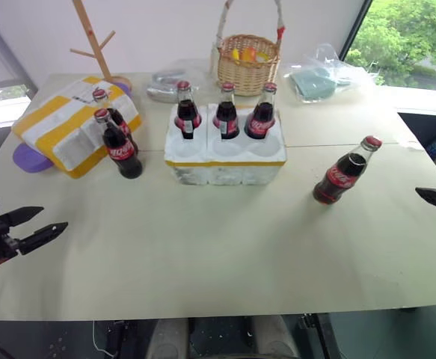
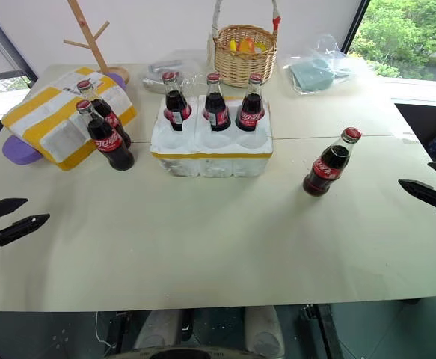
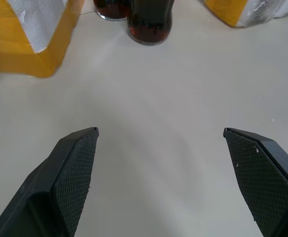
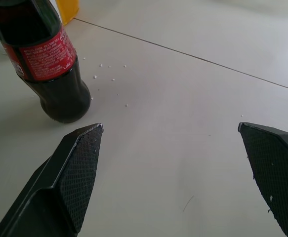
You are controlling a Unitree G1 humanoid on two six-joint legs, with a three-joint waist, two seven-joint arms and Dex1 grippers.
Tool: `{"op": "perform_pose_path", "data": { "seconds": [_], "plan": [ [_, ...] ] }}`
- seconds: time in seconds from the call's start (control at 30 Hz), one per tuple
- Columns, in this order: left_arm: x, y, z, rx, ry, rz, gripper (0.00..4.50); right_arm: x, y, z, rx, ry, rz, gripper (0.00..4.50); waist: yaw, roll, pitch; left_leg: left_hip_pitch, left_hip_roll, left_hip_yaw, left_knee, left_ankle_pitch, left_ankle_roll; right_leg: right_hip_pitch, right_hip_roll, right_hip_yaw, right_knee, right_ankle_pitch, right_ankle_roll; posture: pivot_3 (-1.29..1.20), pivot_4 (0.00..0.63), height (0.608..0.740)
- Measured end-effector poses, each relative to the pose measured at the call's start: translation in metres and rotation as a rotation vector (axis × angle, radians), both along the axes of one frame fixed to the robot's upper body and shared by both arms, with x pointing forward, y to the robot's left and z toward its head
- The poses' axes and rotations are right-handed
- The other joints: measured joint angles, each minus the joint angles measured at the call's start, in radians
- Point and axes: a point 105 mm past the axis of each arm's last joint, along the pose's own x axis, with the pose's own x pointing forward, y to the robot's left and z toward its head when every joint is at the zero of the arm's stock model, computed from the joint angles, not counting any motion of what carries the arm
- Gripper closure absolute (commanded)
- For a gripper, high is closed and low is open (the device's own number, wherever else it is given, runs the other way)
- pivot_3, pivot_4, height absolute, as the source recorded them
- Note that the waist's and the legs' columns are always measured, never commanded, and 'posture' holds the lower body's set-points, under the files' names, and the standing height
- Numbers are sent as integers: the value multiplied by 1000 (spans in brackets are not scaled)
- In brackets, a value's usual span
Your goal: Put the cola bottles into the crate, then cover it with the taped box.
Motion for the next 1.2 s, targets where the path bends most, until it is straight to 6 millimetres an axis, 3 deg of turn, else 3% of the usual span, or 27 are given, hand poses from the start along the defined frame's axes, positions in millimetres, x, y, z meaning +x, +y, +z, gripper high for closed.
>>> {"op": "perform_pose_path", "data": {
  "seconds": [0.57,0.8,0.87,1.0,1.1,1.2],
  "plan": [
    [8,2,7,-6,-2,10,231,-2,0,-5,22,12,6,0,0,0,0,0,0,0,1,0,0,0,0,0,2,0,0,0,150,739],
    [19,-18,17,-27,-38,-61,231,-3,4,0,57,23,30,0,0,0,0,1,0,1,1,0,0,0,0,1,3,0,0,0,150,739],
    [23,-25,17,-32,-33,-88,231,-5,8,13,65,30,61,0,0,2,0,1,0,1,1,0,0,0,0,1,3,0,0,0,150,739],
    [36,-40,22,-38,-51,-141,231,-12,30,64,50,-5,184,0,-1,3,1,1,1,1,2,0,0,0,1,1,5,0,0,0,150,739],
    [50,-48,30,-41,-90,-160,231,-18,62,101,58,-39,316,0,-1,3,0,2,1,1,2,0,0,0,2,1,5,0,0,0,150,739],
    [60,-53,25,-56,-89,-160,231,-25,94,122,87,-54,446,0,1,3,0,2,1,1,2,0,0,0,2,2,5,0,0,0,150,739]
  ]
}}
